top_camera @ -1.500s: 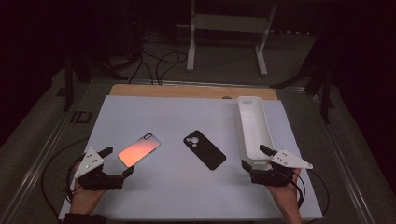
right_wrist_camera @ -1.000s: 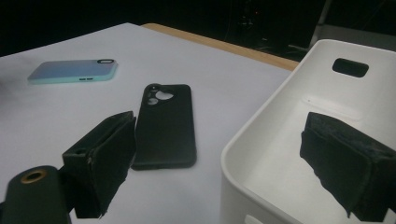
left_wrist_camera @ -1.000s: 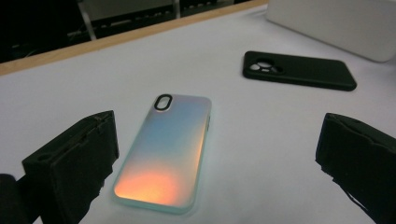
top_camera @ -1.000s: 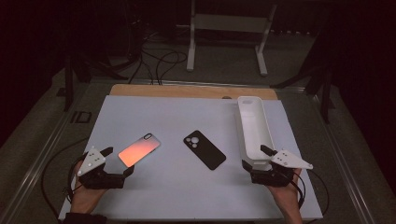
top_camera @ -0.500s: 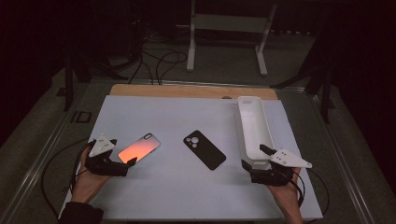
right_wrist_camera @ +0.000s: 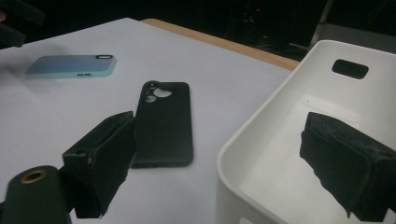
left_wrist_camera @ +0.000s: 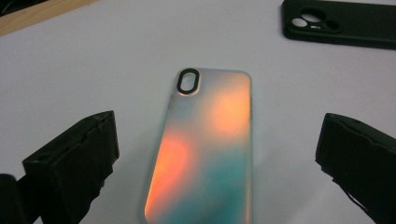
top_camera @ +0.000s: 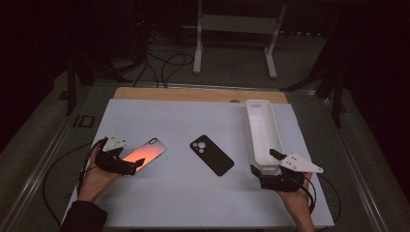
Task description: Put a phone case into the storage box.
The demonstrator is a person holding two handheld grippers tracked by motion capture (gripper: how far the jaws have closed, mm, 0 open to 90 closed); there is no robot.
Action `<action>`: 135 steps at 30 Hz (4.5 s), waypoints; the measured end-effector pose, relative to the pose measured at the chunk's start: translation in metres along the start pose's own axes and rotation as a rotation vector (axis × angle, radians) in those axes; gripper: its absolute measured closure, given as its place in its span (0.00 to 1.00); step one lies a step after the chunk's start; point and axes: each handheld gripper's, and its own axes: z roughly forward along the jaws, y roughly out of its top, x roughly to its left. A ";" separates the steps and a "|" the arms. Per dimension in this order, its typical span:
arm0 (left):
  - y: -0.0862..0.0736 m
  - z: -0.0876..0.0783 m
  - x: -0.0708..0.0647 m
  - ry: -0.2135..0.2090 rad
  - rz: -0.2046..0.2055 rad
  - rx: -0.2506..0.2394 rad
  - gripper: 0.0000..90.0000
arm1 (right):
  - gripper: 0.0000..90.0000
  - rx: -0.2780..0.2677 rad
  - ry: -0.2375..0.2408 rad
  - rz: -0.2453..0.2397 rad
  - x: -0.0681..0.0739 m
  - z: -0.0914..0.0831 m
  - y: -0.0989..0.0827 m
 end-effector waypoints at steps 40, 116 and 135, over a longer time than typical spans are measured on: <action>-0.013 0.048 0.010 -0.035 0.004 0.250 0.03 | 0.12 0.012 0.006 -0.002 0.000 0.001 -0.001; 0.063 -0.010 -0.055 -0.039 0.058 -0.050 0.19 | 0.12 0.016 0.158 0.033 0.014 0.031 0.036; 0.099 -0.004 -0.103 -0.117 0.174 -0.117 0.19 | 0.12 0.026 0.350 0.072 0.046 0.084 0.079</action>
